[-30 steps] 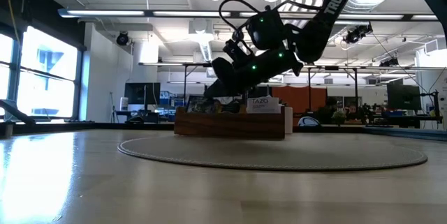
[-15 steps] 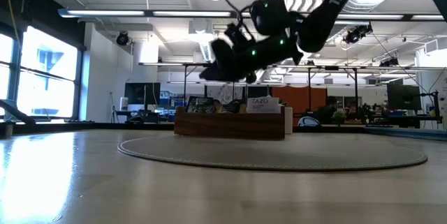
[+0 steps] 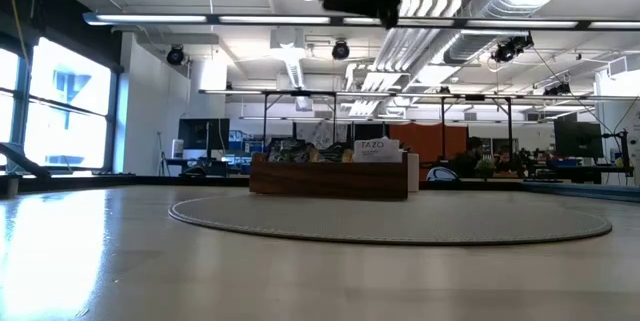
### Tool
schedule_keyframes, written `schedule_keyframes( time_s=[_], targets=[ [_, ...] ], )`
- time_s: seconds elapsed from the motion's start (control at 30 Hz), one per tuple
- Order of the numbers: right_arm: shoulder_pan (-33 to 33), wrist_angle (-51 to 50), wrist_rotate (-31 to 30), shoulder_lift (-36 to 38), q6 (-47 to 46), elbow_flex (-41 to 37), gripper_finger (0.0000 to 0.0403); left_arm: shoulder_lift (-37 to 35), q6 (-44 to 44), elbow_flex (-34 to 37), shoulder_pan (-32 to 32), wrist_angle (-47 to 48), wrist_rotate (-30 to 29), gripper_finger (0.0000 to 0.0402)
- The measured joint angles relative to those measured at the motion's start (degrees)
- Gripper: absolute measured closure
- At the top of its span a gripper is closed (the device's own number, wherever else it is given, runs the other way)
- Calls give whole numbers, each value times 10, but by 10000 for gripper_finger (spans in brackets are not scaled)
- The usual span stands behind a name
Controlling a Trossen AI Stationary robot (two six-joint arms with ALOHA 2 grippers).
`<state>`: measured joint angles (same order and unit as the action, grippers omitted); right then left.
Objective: Pick & Place Tea
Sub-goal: Return to Home Position
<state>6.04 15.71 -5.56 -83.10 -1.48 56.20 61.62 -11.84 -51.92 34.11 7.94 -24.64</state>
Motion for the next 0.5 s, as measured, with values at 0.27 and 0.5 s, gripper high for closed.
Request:
schedule_keyframes(
  time_s=[0.27, 0.5],
  targets=[
    [-44, -45, 0, 93, -45, 0, 279, 17, 55, 0, 0, -24, -22, 250],
    [-74, -168, 0, 165, -81, 0, 279, -20, -37, -49, 0, 80, -55, 250]
  ],
)
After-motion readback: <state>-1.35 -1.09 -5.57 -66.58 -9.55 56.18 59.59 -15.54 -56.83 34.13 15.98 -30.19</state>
